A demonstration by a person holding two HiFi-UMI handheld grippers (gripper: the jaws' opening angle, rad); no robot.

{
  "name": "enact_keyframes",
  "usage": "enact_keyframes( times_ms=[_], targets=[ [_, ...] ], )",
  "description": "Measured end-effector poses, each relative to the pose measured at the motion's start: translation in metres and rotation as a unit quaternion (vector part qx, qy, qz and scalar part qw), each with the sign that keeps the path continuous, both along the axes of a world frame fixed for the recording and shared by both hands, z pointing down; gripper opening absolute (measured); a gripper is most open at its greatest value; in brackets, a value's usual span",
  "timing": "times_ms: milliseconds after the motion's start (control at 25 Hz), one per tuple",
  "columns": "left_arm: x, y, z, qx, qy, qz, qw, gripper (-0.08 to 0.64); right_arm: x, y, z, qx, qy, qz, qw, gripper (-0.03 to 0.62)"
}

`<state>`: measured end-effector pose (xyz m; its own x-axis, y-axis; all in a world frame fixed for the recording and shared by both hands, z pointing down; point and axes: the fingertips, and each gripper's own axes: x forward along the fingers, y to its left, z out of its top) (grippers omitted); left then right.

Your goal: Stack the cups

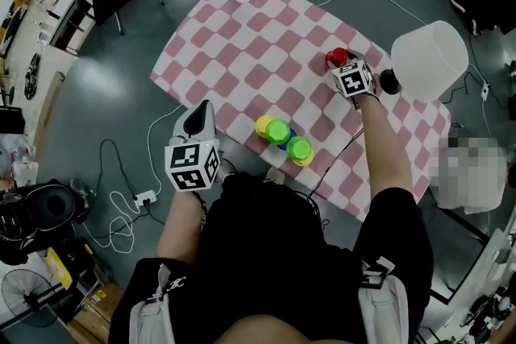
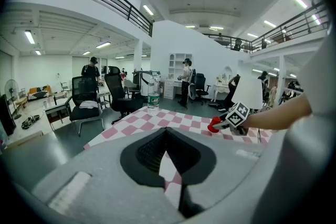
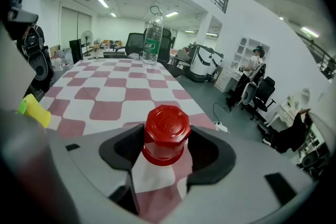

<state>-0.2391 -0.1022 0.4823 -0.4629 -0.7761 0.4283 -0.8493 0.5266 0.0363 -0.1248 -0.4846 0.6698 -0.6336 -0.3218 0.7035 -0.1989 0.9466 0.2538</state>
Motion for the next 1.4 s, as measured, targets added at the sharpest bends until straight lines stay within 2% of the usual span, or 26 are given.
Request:
enact_keyframes(
  times_ms=[120,320,600,1000,1160,1400],
  targets=[
    [0.004,-0.011,-0.006,0.012,-0.002,0.016,0.9998,0.015,0.002,0.003,-0.024,0.005,-0.019,0.002,1.0,0.258],
    [0.01,-0.025,-0.017,0.034,-0.003,0.041,0.9986,0.015,0.001,0.022,-0.087,0.004,-0.082,0.008,0.997,0.255],
    [0.017,-0.043,-0.032,0.064,-0.004,0.087,0.9941,0.015,0.011,0.064,-0.165,0.012,-0.102,0.001,0.995,0.252],
    [0.029,-0.055,-0.052,0.088,-0.007,0.166,0.9822,0.015,0.048,0.136,-0.208,0.021,-0.066,0.014,0.997,0.25],
    [0.034,-0.053,-0.053,0.09,-0.007,0.197,0.9762,0.015,0.06,0.167,-0.216,0.024,-0.052,0.042,0.997,0.252],
    [0.038,-0.049,-0.055,0.091,-0.003,0.24,0.9666,0.015,0.07,0.203,-0.22,-0.004,-0.054,0.098,0.994,0.252]
  ],
)
